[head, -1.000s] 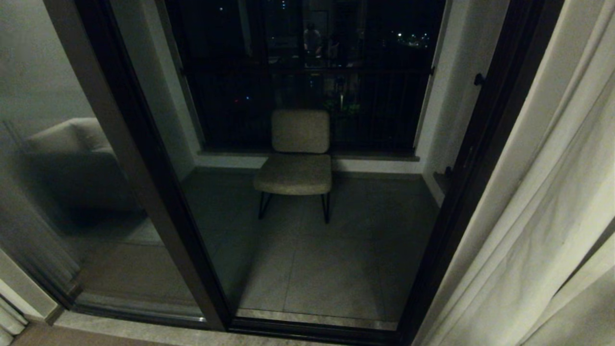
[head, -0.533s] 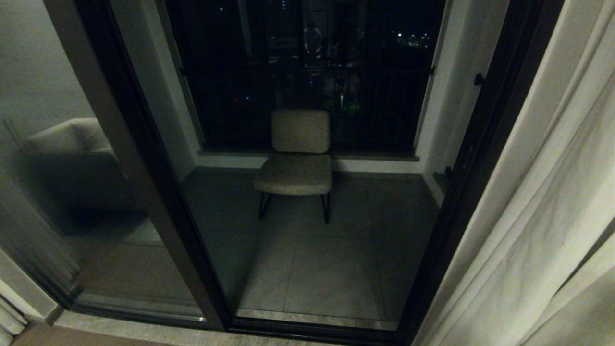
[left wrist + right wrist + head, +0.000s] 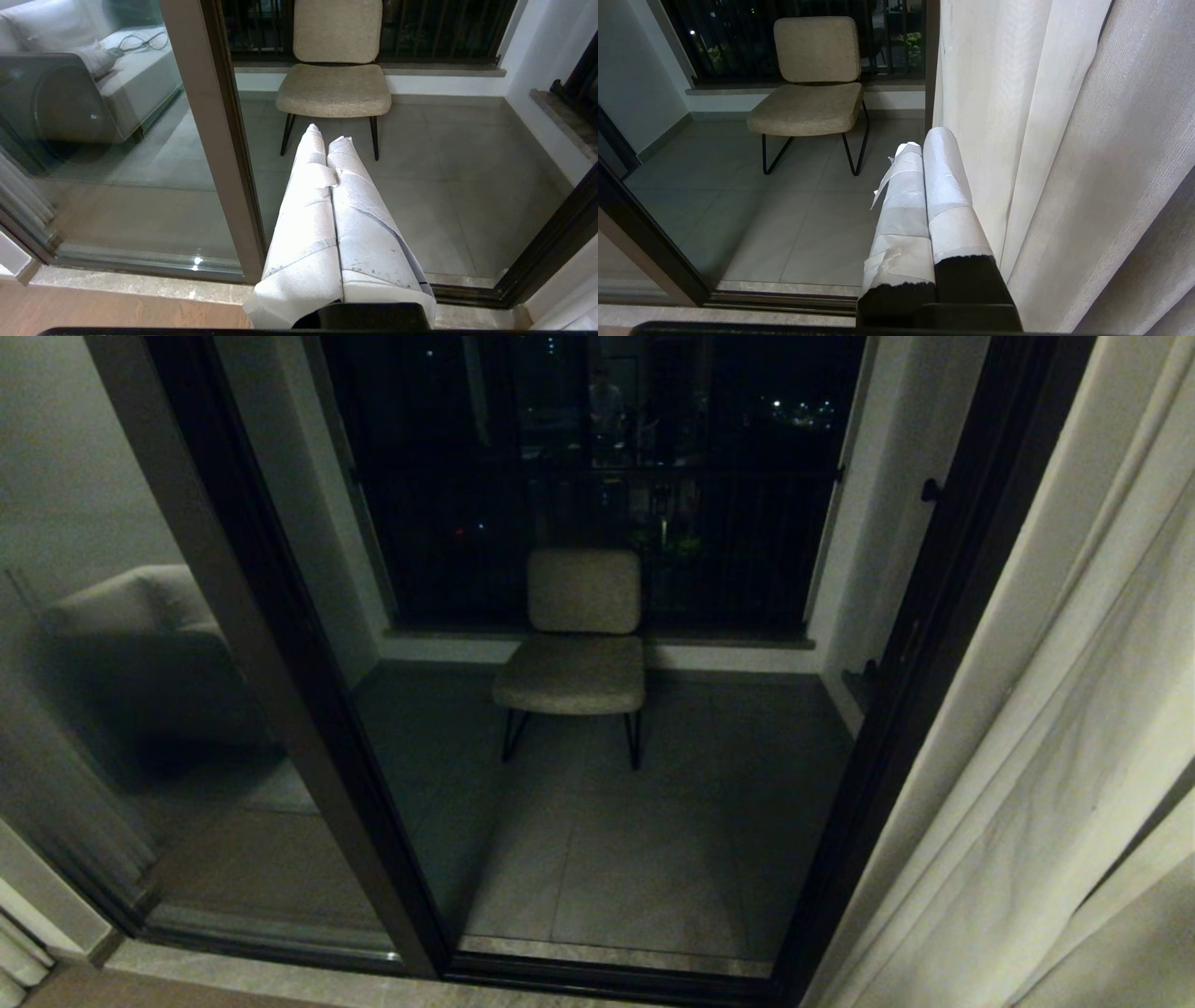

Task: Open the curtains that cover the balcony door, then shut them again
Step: Close the inner curtains on both sides

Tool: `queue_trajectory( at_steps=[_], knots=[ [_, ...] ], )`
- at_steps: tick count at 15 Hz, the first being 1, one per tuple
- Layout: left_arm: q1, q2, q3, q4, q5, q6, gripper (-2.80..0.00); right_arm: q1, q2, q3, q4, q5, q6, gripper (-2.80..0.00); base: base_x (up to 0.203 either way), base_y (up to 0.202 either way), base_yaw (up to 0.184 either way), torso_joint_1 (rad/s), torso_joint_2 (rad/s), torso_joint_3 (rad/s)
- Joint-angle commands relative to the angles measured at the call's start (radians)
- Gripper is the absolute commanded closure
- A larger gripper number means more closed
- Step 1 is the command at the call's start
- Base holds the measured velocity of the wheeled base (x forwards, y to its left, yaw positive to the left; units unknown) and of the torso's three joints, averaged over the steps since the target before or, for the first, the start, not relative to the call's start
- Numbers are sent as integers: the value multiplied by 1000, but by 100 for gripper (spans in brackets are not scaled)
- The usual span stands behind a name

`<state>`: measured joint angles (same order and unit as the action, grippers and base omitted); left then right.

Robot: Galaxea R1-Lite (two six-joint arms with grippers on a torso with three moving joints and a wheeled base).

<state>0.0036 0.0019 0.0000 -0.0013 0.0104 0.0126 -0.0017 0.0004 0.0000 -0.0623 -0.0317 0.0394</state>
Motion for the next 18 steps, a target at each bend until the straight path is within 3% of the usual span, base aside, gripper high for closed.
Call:
queue_trajectory(
  at_steps=[1,18],
  knots=[
    [-1,0,0,0,0,0,0,0,0,0,-1,-1,1,0,0,0,0,0,0,0],
    [-1,0,0,1,0,1,0,0,0,-4,-46,-1,-6,0,0,0,0,0,0,0]
  ],
)
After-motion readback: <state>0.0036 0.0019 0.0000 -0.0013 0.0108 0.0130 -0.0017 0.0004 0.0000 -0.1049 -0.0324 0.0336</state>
